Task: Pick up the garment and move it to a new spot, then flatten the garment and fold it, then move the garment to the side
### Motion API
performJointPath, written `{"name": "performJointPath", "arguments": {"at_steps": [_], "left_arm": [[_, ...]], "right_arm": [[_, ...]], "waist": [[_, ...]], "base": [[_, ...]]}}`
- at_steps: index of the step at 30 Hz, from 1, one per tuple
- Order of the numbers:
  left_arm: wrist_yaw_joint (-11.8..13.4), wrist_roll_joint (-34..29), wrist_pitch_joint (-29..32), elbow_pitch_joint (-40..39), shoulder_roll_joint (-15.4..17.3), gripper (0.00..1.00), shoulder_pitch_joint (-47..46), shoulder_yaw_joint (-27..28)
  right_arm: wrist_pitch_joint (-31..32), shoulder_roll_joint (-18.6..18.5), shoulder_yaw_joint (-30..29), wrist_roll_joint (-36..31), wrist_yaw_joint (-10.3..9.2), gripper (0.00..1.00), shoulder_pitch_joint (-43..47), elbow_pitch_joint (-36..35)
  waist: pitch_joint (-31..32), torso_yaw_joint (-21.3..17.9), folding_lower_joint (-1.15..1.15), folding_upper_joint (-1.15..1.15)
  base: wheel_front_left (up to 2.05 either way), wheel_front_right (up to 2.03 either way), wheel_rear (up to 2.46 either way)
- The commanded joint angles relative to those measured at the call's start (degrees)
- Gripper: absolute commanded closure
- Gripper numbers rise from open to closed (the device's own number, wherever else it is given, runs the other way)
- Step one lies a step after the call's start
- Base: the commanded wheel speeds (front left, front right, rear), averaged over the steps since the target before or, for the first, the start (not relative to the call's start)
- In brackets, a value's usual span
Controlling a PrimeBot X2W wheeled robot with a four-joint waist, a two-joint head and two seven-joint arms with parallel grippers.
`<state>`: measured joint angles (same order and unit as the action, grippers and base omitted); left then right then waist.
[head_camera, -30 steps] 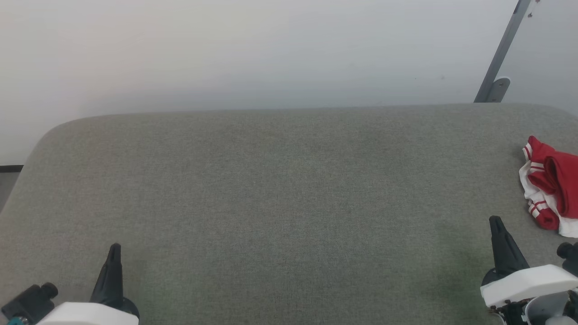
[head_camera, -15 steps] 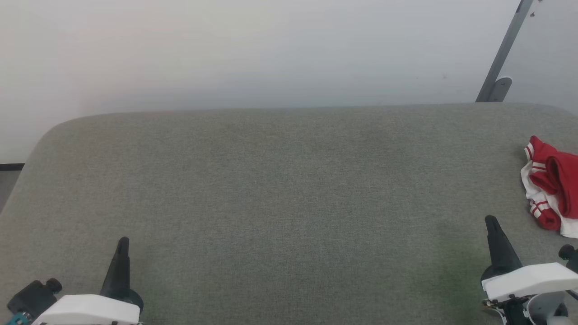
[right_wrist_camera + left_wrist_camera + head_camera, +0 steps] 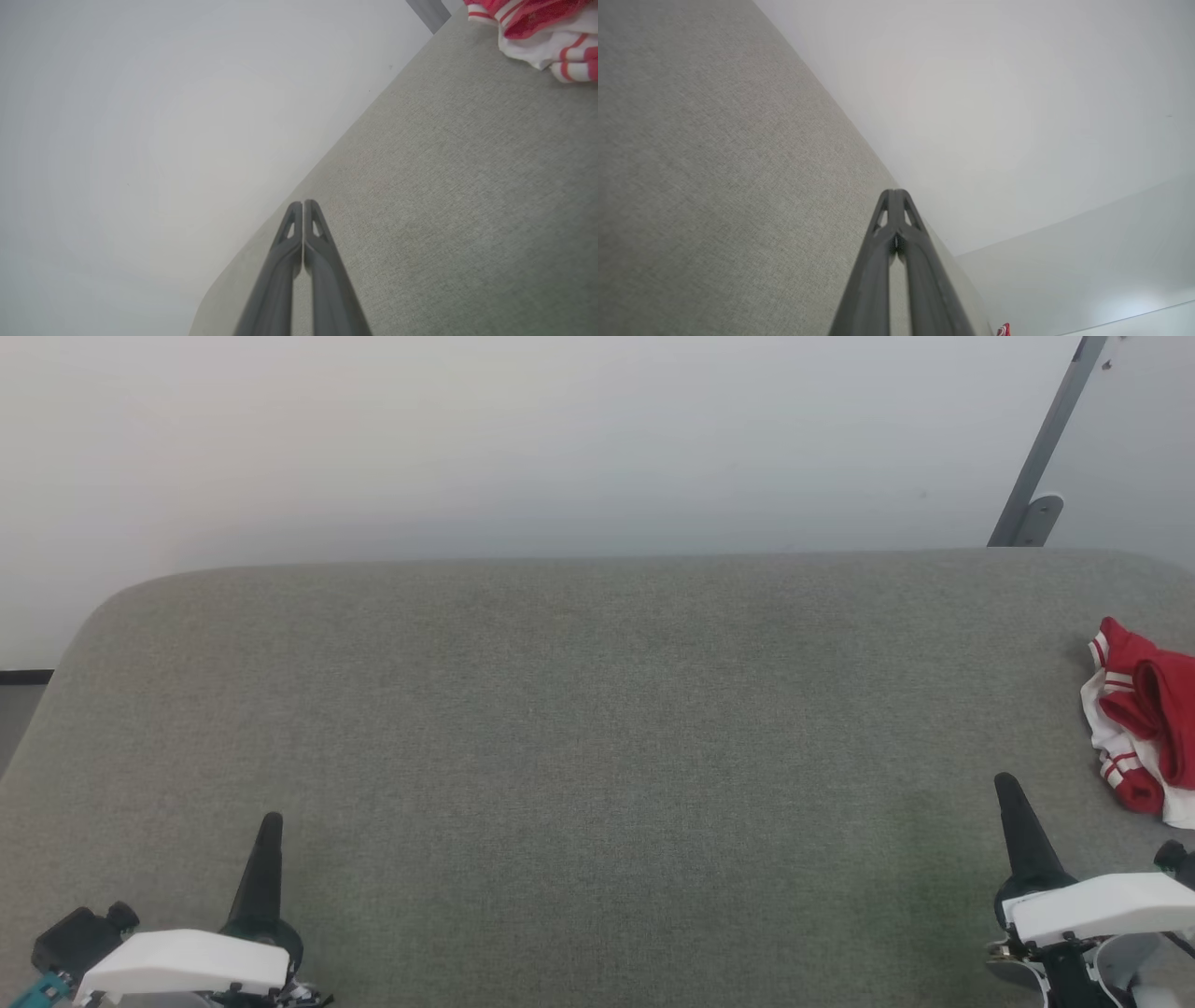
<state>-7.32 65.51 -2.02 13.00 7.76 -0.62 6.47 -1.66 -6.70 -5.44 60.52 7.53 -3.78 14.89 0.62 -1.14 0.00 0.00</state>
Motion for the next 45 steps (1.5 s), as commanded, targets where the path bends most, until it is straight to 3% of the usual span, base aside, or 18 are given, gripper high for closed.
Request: {"name": "performJointPath", "arguments": {"at_steps": [1, 45], "left_arm": [[-0.14, 1.77, 0.5, -0.42, 0.06, 1.0, -1.67, 0.23], [-0.24, 19.91, 6.52, 0.65, -3.61, 1.0, -4.8, 0.16]], "right_arm": [[0.51, 0.05, -0.12, 1.58, -0.03, 1.0, -1.23, -0.82], [6.29, 2.84, -0.91, 23.57, -0.03, 1.0, -2.39, -1.01]], "waist": [[-0.02, 0.02, 0.0, 0.0], [-0.53, 0.76, 0.0, 0.0]], "base": [[0.0, 0.0, 0.0], [0.0, 0.0, 0.0]]}}
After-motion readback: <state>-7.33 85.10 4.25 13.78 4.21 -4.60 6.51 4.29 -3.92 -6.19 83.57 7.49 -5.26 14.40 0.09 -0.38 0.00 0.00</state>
